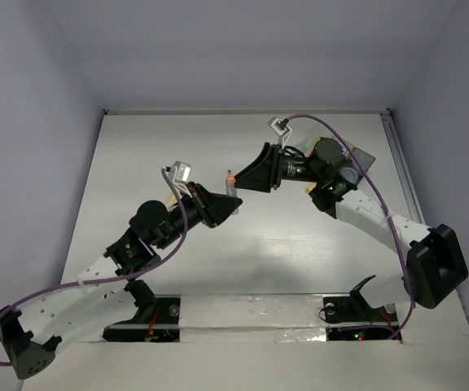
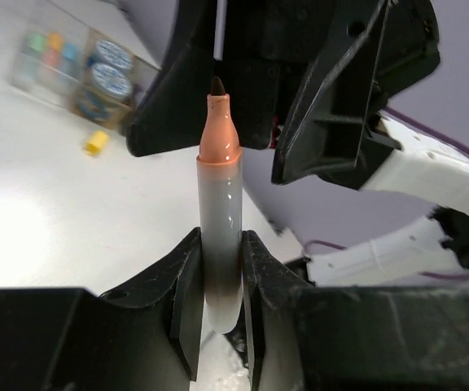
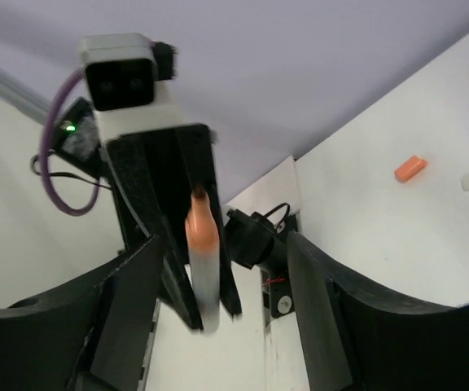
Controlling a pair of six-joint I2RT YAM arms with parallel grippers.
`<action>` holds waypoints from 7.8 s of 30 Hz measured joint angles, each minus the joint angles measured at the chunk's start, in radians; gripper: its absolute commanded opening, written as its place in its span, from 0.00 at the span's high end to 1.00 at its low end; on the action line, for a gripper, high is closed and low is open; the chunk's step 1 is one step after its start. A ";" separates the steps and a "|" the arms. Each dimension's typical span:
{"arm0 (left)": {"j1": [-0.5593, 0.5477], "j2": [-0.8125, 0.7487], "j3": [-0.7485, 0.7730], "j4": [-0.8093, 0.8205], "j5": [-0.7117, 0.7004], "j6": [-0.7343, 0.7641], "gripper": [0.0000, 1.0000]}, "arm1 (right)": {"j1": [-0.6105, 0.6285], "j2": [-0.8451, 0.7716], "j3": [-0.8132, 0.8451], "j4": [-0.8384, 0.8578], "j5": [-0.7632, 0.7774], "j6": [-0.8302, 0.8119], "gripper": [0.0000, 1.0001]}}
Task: Sort the stationery into containers
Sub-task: Pick up the pen from the center of the board, then pick up the pen cap from the center of the board, then place the pen cap at the center of the board, then close the pen cap on the pen.
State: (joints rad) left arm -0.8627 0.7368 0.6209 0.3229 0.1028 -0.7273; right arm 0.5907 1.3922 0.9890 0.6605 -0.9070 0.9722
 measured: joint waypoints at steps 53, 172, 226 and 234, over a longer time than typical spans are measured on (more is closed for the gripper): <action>0.008 -0.218 0.512 -0.776 -0.847 0.421 1.00 | 0.585 1.336 1.496 -0.921 0.895 -0.765 0.21; 0.008 -0.156 0.193 -0.395 -0.242 0.501 1.00 | 0.276 0.434 0.042 -0.687 1.218 -0.830 0.26; 0.008 -0.145 0.193 -0.396 -0.235 0.502 1.00 | 0.182 0.311 0.092 -0.914 1.178 -0.790 0.38; 0.008 -0.147 0.193 -0.396 -0.240 0.502 1.00 | 0.183 0.330 0.191 -0.919 1.030 -0.758 0.34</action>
State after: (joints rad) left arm -0.8551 0.5896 0.8139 -0.0727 -0.1368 -0.2253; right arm 0.7734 1.7222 1.1801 -0.2588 0.1226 0.2142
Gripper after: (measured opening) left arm 0.166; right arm 0.648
